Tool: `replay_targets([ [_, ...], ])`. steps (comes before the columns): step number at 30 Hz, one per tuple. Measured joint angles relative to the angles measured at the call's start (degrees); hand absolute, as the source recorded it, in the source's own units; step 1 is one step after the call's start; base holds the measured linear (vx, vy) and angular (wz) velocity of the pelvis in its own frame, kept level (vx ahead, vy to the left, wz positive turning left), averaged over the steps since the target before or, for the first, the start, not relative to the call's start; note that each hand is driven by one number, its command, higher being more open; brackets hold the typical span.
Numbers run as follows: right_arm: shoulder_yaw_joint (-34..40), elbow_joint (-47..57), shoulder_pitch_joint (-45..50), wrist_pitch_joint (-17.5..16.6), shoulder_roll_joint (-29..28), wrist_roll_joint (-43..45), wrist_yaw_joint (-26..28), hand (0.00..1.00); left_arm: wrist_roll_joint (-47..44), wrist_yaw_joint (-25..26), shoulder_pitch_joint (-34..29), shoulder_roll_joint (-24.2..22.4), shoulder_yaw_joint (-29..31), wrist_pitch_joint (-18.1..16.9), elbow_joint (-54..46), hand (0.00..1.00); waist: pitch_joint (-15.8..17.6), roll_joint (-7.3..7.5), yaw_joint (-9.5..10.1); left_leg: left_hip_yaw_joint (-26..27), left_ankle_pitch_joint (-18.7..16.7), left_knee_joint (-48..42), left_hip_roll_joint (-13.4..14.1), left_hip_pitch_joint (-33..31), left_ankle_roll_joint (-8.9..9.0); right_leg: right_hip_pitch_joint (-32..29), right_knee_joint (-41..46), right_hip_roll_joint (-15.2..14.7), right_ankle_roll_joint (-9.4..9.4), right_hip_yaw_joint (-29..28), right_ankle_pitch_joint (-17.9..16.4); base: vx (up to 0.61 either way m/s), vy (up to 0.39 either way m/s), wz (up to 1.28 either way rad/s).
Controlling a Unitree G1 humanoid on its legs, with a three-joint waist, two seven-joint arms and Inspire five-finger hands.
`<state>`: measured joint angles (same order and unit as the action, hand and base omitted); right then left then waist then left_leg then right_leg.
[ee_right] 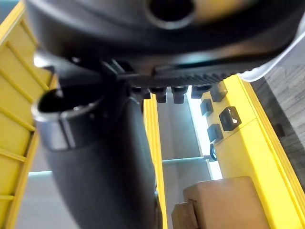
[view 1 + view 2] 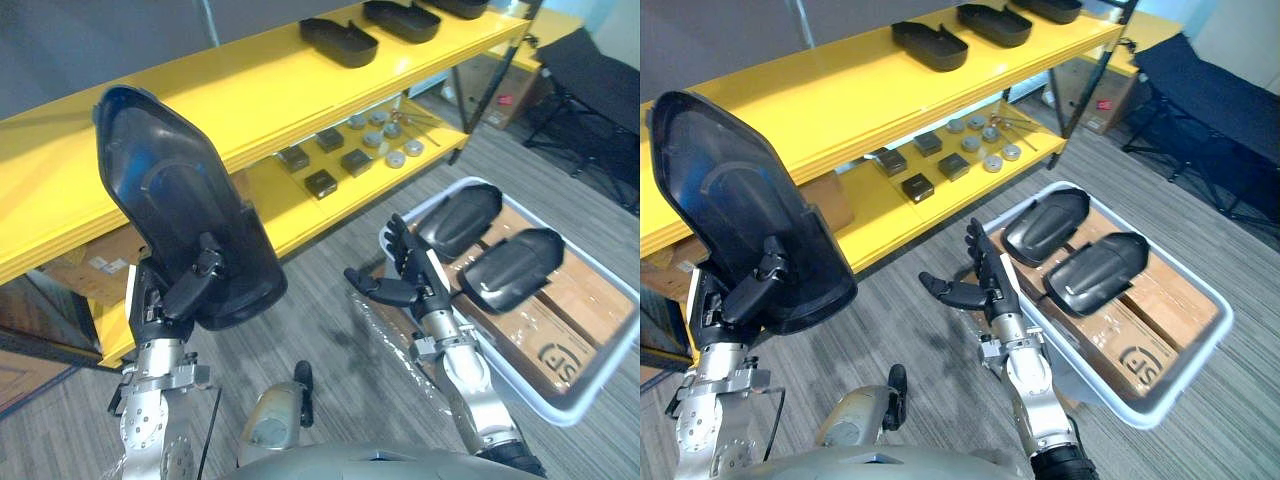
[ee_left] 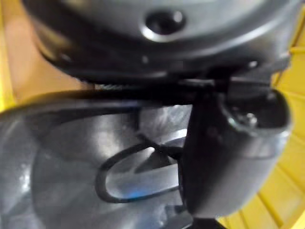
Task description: Walk over and take three plastic housings, then place them on the shelf
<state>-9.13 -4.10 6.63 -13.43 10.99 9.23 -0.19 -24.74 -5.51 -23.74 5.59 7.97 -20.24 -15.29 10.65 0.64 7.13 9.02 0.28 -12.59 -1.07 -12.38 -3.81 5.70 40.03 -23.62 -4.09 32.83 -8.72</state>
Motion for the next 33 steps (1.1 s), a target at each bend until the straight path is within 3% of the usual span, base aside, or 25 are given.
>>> replay_targets([
  [1, 0.43, -0.04, -0.36, -0.34, -0.08, 0.0, 0.01, 1.0, -0.04, 0.19, 0.24, 0.0, 0.22, 0.0, -0.31, 0.0, 0.04, -0.09, -0.2, -0.96, -0.02, 1.05, -0.26, 0.84, -0.26, -1.22, 2.27, -0.23, -0.25, -0.72, -1.64, 0.22, 0.068, 0.37],
  [2, 1.33, -0.04, -1.37, -1.0, 0.01, 0.06, 0.27, 1.0, -0.22, 0.59, 1.01, -0.27, 0.84, 0.02, -0.37, 0.0, 0.24, -0.45, -0.32, -2.13, -0.14, 2.64, -0.5, 2.81, -0.61, -3.64, 4.01, 0.09, 0.58, -1.67, -5.47, 0.16, 0.021, 0.32],
  [4, 2.23, 0.04, -3.44, -1.86, 0.08, 0.12, 1.35, 1.0, -0.41, 2.24, 1.63, -0.24, 1.83, 0.35, -0.46, 0.0, 0.29, -1.62, -0.91, -3.46, -0.64, 4.77, -0.4, 6.53, -0.67, -7.65, 0.73, 2.14, 3.15, -2.39, -7.79, 0.23, 0.055, 0.27],
  [6, 3.46, 1.31, -3.69, -2.96, 0.32, 0.76, 2.26, 1.0, -0.4, 3.18, 3.28, -0.12, 1.81, 0.75, -0.46, 0.0, 0.43, -2.49, -1.55, -6.04, -1.66, 4.52, -0.38, 7.79, -0.63, -12.64, -3.56, 4.68, 3.22, -6.96, -7.45, 0.21, 0.005, 0.68],
  [9, 4.68, 2.45, -3.69, -3.22, 1.02, 6.16, 5.07, 1.0, -0.37, 4.44, 4.61, 0.1, 1.76, 1.34, -0.36, 0.0, 0.41, -2.85, -3.46, -11.85, -3.75, 2.35, -0.34, 8.05, 0.15, -17.84, -14.19, 8.91, -0.54, -16.92, -4.44, 0.21, -0.112, 1.0],
  [11, 5.5, 2.7, -3.46, -3.19, 1.9, 9.86, 7.52, 1.0, -0.4, 4.78, 4.99, 0.06, 1.66, 1.52, 0.62, 0.0, 0.33, -2.69, -4.17, -16.7, -5.49, 0.88, -0.78, 8.8, 1.55, -17.82, -19.54, 11.16, -2.3, -21.78, -2.33, 0.25, -0.255, 1.38],
  [12, 6.97, 4.12, -2.62, -2.89, 2.57, 11.3, 9.08, 1.0, -0.45, 4.65, 5.32, 0.17, 1.34, 1.53, 1.5, 0.0, 0.09, -2.24, -4.27, -19.75, -6.5, 0.65, -1.88, 9.18, 2.25, -16.42, -21.74, 12.11, -2.36, -24.47, -2.29, 0.23, -0.305, 1.45],
  [14, 8.69, 6.14, -1.98, -2.24, 2.75, 12.58, 10.23, 1.0, -0.5, 4.6, 5.19, 0.42, 1.31, 1.55, 1.53, 0.0, -1.13, 0.08, -4.28, -20.15, -7.29, 0.54, -3.09, 8.95, 2.93, -14.63, -23.84, 12.05, -0.94, -25.26, -3.52, 0.23, -0.326, 1.16],
  [15, 10.49, 6.86, -1.94, -2.16, 3.38, 13.44, 10.83, 1.0, -0.55, 4.53, 5.43, -0.09, 0.87, 1.67, 2.19, 0.0, -1.27, -0.2, -4.69, -19.4, -8.0, -0.56, -2.52, 8.67, 2.96, -13.57, -24.09, 12.03, -1.71, -24.5, -1.5, 0.28, -0.345, 1.44],
  [16, 12.44, 7.0, -2.02, -2.07, 4.55, 15.69, 11.15, 1.0, -0.63, 4.04, 4.64, -0.79, 0.44, 1.91, 2.42, 0.0, -1.7, -1.78, -5.38, -14.53, -10.13, -6.2, 0.72, 6.66, 2.78, -11.8, -24.12, 12.18, 0.2, -21.01, 0.01, 0.27, -0.313, 1.55],
  [17, 13.9, 6.96, -2.01, -1.65, 5.15, 17.17, 11.29, 1.0, -0.64, 3.88, 4.02, -0.89, 0.16, 1.91, 2.43, 0.0, -1.52, -3.08, -5.62, -10.71, -11.91, -11.47, 3.27, 5.13, 4.21, -9.62, -24.22, 12.71, 0.57, -18.47, 2.81, 0.29, -0.288, 1.52],
  [18, 16.01, 6.03, -1.74, -0.96, 5.02, 18.35, 11.43, 1.0, -0.59, 3.66, 3.66, -1.21, -0.16, 2.13, 3.42, 0.0, -1.23, -4.69, -5.88, -6.24, -12.89, -16.96, 6.65, 4.18, 4.51, -5.96, -24.97, 14.15, 0.73, -15.22, 1.74, 0.22, -0.229, 1.04],
  [20, 17.13, 4.39, -1.44, -0.7, 5.03, 18.83, 11.47, 1.0, -0.57, 3.66, 3.36, -1.38, -0.12, 2.75, 4.09, 0.0, -0.89, -4.51, -5.67, -0.07, -12.89, -22.33, 10.36, 2.99, 4.89, -0.55, -28.58, 15.07, 0.71, -11.7, 2.08, 0.23, -0.188, 0.78],
  [22, 17.91, 4.38, -1.07, -1.07, 4.64, 18.82, 11.68, 1.0, -0.34, 3.61, 3.46, -1.38, -0.66, 2.79, 4.13, 0.0, -0.75, -4.25, -5.76, 6.08, -13.34, -22.05, 13.54, 2.73, 4.8, 3.12, -31.44, 15.04, 0.6, -9.31, 2.33, 0.34, -0.177, 0.64],
  [23, 18.52, 4.38, -1.09, -2.84, 4.37, 18.5, 11.47, 1.0, 0.46, 3.75, 3.86, -1.39, -2.47, 2.76, 4.11, 0.0, -0.77, -4.33, -5.94, 8.23, -12.28, -17.15, 15.73, 2.21, 6.5, 4.86, -33.27, 14.54, 0.44, -7.91, 2.43, 0.25, -0.088, 0.51],
  [24, 18.67, 4.38, -1.06, -3.74, 4.21, 18.46, 11.0, 1.0, 0.86, 3.94, 4.25, -1.38, -3.41, 2.75, 4.11, 0.0, -0.87, -4.53, -6.07, 8.2, -11.31, -15.24, 16.28, 1.77, 7.56, 5.18, -33.49, 14.32, 0.43, -7.62, 2.44, 0.23, 0.062, 0.5],
  [25, 18.97, 4.38, -1.08, -5.07, 3.67, 18.46, 9.71, 1.0, 2.17, 4.13, 5.15, -1.39, -5.52, 2.75, 4.11, 0.0, -0.93, -4.86, -6.13, 8.18, -8.13, -10.04, 16.57, 1.97, 8.85, 5.66, -33.46, 13.71, 0.34, -7.33, 2.49, 0.18, 0.1, 0.25],
  [26, 18.99, 4.38, -1.14, -6.07, 3.36, 18.47, 8.6, 1.0, 3.82, 4.12, 5.84, -1.38, -6.75, 2.75, 4.06, 0.0, -1.04, -5.15, -6.02, 7.15, -4.11, -5.09, 16.31, 2.84, 9.37, 5.83, -33.23, 13.21, -0.07, -7.37, 2.73, 0.28, 0.21, -0.02],
  [27, 18.85, 4.38, -1.61, -7.0, 3.02, 18.75, 7.73, 1.0, 5.67, 4.11, 5.98, -1.38, -7.96, 2.75, 3.75, 0.0, -1.49, -5.97, -5.71, 4.96, 2.75, 0.57, 15.23, 5.02, 9.52, 5.76, -32.78, 12.74, -0.58, -8.42, 2.98, 0.19, 0.211, -0.31],
  [28, 18.62, 4.36, -1.95, -7.47, 2.74, 18.74, 7.25, 1.0, 6.19, 4.11, 5.93, -1.23, -8.19, 2.74, 3.55, 0.0, -1.82, -6.49, -5.73, 4.65, 3.2, 2.3, 14.8, 6.49, 10.5, 5.6, -32.55, 12.52, -0.93, -9.23, 2.97, 0.26, 0.338, -0.36],
  [30, 17.31, 4.86, -2.54, -9.07, -0.89, 18.62, 5.45, 1.0, 7.47, 3.72, 7.2, 0.94, -8.14, 2.82, 2.81, 0.0, -1.07, -3.06, -6.78, 6.47, 3.05, 5.95, 10.15, 9.78, 9.32, 5.19, -31.66, 7.72, -3.51, -9.59, 3.99, 0.2, 0.319, -0.28],
  [33, 15.0, 5.44, -2.33, -9.33, -3.99, 18.06, 4.48, 1.0, 7.49, 3.47, 7.57, 2.71, -6.63, 3.05, 1.5, 0.0, -1.05, -1.52, -6.95, 9.83, 2.27, 7.93, 7.88, 12.42, 7.73, 4.86, -32.26, 5.19, -5.38, -9.81, 6.59, 0.11, 0.172, -0.41],
])
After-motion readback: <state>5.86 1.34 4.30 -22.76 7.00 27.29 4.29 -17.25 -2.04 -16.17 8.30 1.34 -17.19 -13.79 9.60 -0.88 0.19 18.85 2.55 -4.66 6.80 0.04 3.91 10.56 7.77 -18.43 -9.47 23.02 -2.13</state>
